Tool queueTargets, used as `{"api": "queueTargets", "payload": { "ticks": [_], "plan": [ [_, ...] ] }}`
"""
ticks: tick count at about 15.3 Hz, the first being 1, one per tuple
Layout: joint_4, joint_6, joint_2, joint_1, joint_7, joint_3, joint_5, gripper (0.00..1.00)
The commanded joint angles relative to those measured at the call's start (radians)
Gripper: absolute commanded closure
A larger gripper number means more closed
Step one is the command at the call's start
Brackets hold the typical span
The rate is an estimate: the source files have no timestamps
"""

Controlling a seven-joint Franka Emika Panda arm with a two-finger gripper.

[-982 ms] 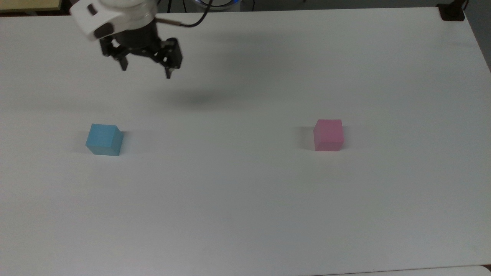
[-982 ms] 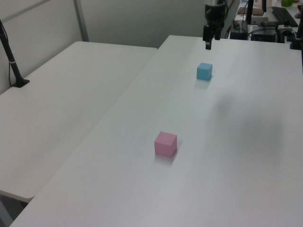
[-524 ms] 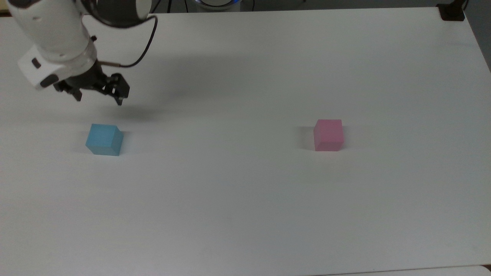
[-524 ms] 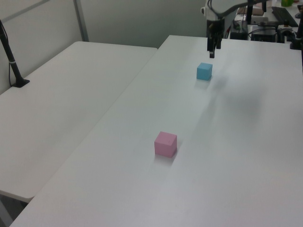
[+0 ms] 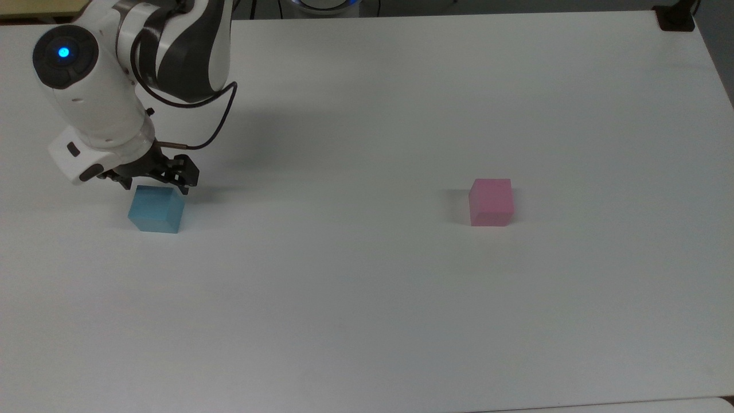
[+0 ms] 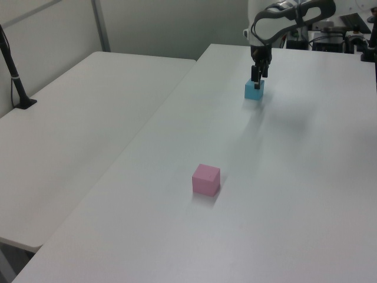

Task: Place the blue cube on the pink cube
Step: 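Close the gripper on the light-blue cube and lift it, then carry the light-blue cube over the pink cube and lower it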

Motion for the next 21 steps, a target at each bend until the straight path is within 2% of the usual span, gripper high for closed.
{"api": "queueTargets", "payload": {
  "ticks": [1,3,4,6,7,8,10,12,15,21],
  "plan": [
    [0.02,0.059,0.037,0.004,0.013,-0.001,-0.008,0.0],
    [0.02,0.08,0.05,0.007,0.076,0.0,-0.006,0.0],
    [0.017,0.112,0.057,0.014,0.14,0.003,-0.012,0.19],
    [0.006,0.131,0.056,0.047,0.187,0.003,-0.02,0.48],
    [0.006,0.128,0.045,0.059,0.202,0.003,-0.014,0.58],
    [0.007,0.12,0.025,0.07,0.214,0.008,-0.011,0.63],
    [0.003,0.104,-0.03,0.121,0.224,0.016,-0.003,0.66],
    [0.006,0.018,-0.068,0.188,0.25,0.017,0.0,0.65],
    [0.01,-0.047,-0.114,0.317,0.314,0.029,0.003,0.65],
    [0.015,-0.058,-0.11,0.587,0.51,0.029,0.001,0.64]
  ]
}}
